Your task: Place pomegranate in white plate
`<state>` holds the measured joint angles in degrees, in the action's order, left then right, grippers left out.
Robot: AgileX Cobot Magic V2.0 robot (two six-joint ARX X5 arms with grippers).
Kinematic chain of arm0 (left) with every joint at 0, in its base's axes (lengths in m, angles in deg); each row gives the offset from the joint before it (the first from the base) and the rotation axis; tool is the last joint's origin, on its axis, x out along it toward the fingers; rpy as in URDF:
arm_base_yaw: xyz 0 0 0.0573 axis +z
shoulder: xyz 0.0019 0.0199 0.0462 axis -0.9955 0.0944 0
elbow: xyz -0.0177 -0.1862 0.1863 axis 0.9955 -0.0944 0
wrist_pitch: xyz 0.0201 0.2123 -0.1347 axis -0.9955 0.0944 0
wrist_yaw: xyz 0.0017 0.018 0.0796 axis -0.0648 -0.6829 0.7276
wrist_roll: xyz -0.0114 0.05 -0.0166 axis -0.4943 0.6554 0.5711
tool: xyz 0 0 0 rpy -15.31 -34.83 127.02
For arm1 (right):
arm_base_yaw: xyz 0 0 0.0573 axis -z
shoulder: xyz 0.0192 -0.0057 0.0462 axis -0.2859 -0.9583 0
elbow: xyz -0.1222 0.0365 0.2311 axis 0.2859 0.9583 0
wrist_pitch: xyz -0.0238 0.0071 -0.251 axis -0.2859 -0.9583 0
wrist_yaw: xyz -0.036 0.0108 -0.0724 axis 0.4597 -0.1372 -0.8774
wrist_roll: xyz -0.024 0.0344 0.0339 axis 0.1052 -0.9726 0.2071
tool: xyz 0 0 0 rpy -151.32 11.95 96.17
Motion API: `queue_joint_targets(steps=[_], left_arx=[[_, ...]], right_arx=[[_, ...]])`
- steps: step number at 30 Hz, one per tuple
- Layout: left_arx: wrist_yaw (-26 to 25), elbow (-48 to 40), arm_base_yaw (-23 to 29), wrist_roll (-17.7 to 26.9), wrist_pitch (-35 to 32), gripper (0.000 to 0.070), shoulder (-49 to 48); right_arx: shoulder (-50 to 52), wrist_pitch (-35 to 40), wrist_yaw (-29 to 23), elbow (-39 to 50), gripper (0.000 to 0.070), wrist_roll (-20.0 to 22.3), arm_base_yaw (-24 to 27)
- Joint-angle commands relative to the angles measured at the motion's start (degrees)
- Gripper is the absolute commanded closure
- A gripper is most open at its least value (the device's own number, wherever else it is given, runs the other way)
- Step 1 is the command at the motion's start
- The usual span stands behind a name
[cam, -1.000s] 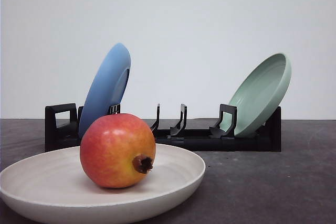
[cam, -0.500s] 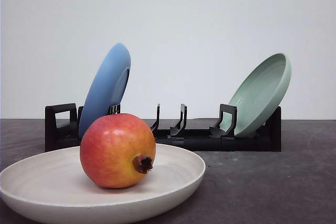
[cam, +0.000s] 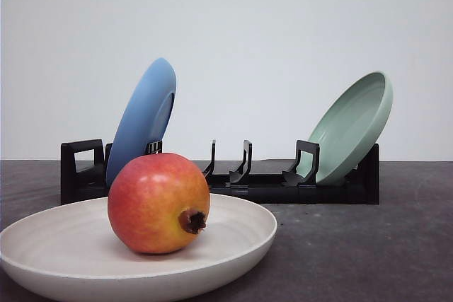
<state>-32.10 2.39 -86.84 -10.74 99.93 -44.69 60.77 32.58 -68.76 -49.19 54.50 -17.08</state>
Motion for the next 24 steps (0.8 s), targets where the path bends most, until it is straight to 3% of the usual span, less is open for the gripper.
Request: queue_joint_targets(steps=[1,24], left_arx=[[0.13,-0.55,0.00,0.42,0.22,0.0700,-0.04],[0.13,-0.55,0.00,0.43,0.20,0.0700,-0.04]], right_arx=[[0.13,0.51,-0.22,0.24,0.0693,-0.66,0.01],[0.13,0.52,-0.22,0.24,0.0693,-0.66,0.00]])
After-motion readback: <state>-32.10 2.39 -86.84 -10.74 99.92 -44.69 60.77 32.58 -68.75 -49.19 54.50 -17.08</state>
